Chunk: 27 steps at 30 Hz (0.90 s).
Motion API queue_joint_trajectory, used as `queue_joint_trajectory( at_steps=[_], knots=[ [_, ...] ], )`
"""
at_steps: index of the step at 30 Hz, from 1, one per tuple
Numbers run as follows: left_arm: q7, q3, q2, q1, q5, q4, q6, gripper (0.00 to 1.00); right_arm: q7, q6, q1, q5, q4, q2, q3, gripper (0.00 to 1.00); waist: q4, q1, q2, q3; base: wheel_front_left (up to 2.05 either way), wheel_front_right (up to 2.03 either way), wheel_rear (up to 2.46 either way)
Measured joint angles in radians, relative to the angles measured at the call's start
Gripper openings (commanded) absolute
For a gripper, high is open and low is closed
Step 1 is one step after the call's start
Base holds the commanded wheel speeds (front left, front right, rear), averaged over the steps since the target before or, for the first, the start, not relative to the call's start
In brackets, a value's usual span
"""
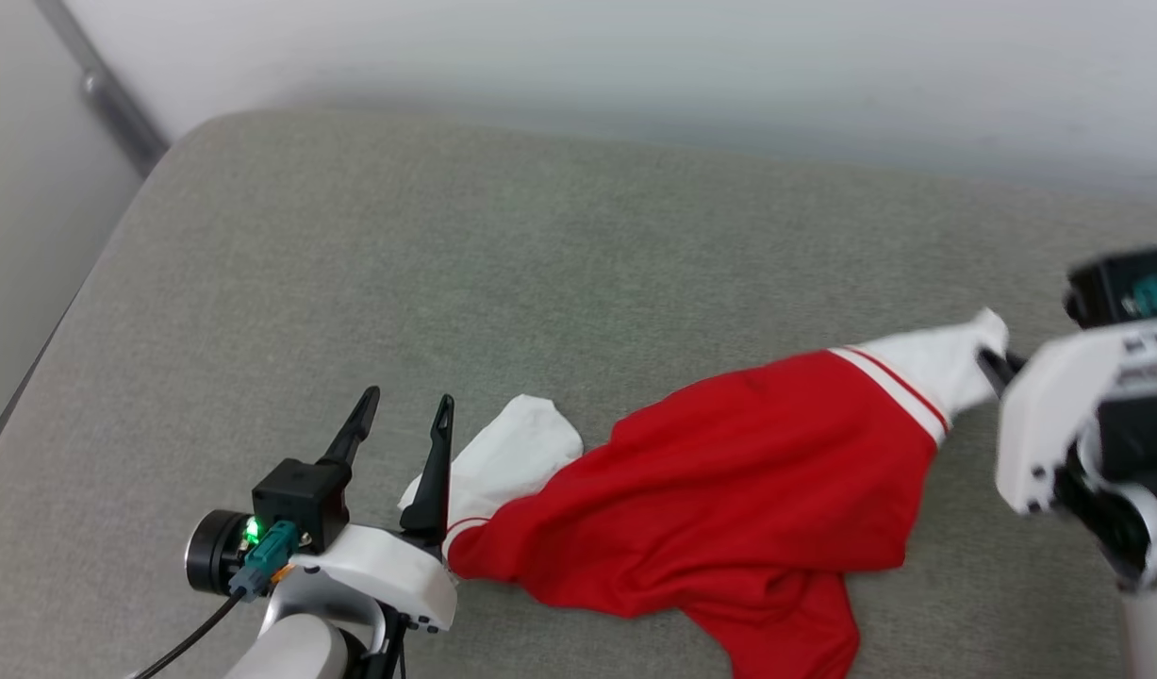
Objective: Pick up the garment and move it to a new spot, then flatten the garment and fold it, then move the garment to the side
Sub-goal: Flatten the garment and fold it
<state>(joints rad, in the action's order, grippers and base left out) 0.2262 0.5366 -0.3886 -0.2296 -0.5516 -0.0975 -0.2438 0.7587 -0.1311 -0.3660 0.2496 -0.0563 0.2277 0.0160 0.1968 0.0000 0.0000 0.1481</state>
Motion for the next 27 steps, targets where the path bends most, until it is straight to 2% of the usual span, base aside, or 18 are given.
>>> queue_joint_trajectory(
  at_steps=[5, 11, 12, 13, 16, 17, 18, 19, 27],
  knots=[
    [-0.020, 0.002, -0.008, 0.028, -0.011, 0.009, -0.012, 1.00, 0.042, 0.000, 0.248, -0.041, 0.093, -0.060, 0.133, 0.00, -0.040, -0.0001, 0.0000, -0.049, 0.00, 0.00, 0.00],
    [-0.051, 0.006, -0.020, 0.063, -0.026, 0.016, -0.025, 1.00, 0.000, 0.000, 0.455, -0.049, 0.020, -0.134, 0.208, 0.00, -0.072, -0.0001, 0.0000, -0.089, 0.00, 0.00, 0.00],
    [-0.055, 0.005, -0.023, 0.070, -0.027, 0.016, -0.030, 1.00, -0.022, 0.000, 0.472, -0.047, -0.001, -0.144, 0.209, 0.39, -0.076, -0.0002, 0.0000, -0.092, 0.00, 0.00, 0.00],
    [-0.057, 0.004, -0.025, 0.076, -0.030, 0.017, -0.032, 1.00, -0.049, 0.000, 0.478, -0.037, -0.019, -0.154, 0.211, 1.00, -0.079, -0.0001, 0.0000, -0.095, 0.00, 0.00, 0.00],
    [-0.066, 0.000, -0.035, 0.095, -0.038, 0.018, -0.040, 1.00, -0.161, 0.000, 0.488, -0.037, -0.043, -0.161, 0.200, 1.00, -0.088, -0.0002, 0.0000, -0.108, 0.00, 0.00, 0.00],
    [-0.066, 0.000, -0.035, 0.095, -0.038, 0.018, -0.040, 1.00, -0.161, 0.000, 0.488, -0.037, -0.043, -0.161, 0.200, 1.00, -0.088, -0.0002, 0.0000, -0.108, 0.00, 0.00, 0.00],
    [-0.070, -0.005, -0.042, 0.112, -0.045, 0.019, -0.048, 1.00, -0.268, 0.000, 0.489, -0.039, -0.044, -0.166, 0.192, 1.00, -0.096, -0.0002, 0.0000, -0.116, 0.00, 0.00, 0.00],
    [-0.073, -0.008, -0.045, 0.120, -0.050, 0.021, -0.052, 1.00, -0.315, 0.000, 0.488, -0.039, -0.046, -0.166, 0.193, 1.00, -0.100, -0.0001, 0.0000, -0.121, 0.00, 0.00, 0.00],
    [-0.092, -0.024, -0.073, 0.150, -0.069, 0.029, -0.065, 1.00, -0.622, 0.000, 0.465, -0.058, -0.007, -0.168, 0.187, 1.00, -0.122, -0.0001, 0.0000, -0.160, 0.00, 0.00, 0.00]
  ],
)
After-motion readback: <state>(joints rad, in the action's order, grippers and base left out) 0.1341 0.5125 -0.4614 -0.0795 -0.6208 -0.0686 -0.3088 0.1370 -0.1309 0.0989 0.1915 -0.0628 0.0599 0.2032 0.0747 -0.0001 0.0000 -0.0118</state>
